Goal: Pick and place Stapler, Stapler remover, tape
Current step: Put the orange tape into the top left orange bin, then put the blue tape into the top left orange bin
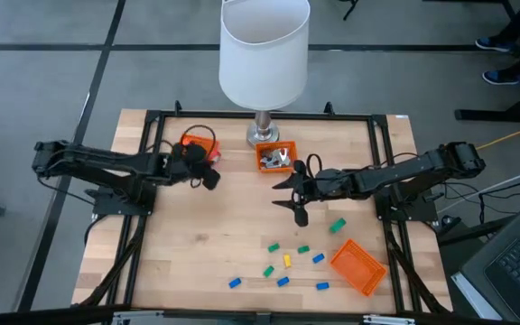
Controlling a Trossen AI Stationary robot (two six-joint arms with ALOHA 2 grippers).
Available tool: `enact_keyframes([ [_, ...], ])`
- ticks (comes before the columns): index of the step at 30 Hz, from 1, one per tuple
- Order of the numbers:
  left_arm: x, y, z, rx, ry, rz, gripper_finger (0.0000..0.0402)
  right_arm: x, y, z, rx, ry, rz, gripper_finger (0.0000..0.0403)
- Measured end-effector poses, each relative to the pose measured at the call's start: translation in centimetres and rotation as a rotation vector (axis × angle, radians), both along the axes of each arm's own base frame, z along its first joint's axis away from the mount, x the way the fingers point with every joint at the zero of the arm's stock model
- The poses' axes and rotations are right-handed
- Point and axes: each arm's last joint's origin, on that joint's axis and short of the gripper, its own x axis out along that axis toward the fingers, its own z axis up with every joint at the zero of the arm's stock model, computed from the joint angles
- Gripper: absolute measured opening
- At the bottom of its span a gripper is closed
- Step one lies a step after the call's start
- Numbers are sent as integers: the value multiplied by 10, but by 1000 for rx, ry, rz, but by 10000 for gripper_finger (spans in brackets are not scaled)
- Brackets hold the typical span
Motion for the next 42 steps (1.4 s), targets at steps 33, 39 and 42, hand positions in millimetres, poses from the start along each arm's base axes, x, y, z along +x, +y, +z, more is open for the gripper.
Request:
enact_keyframes([
  [33,6,52,-57,-107,265,332,187,-1,-1,-3,-5,29,-2,220],
  [39,3,51,-47,-90,236,306,202,-1,-1,-3,-9,29,0,220],
  [42,1,50,-39,-76,203,288,204,-2,-1,-3,-10,37,0,220],
])
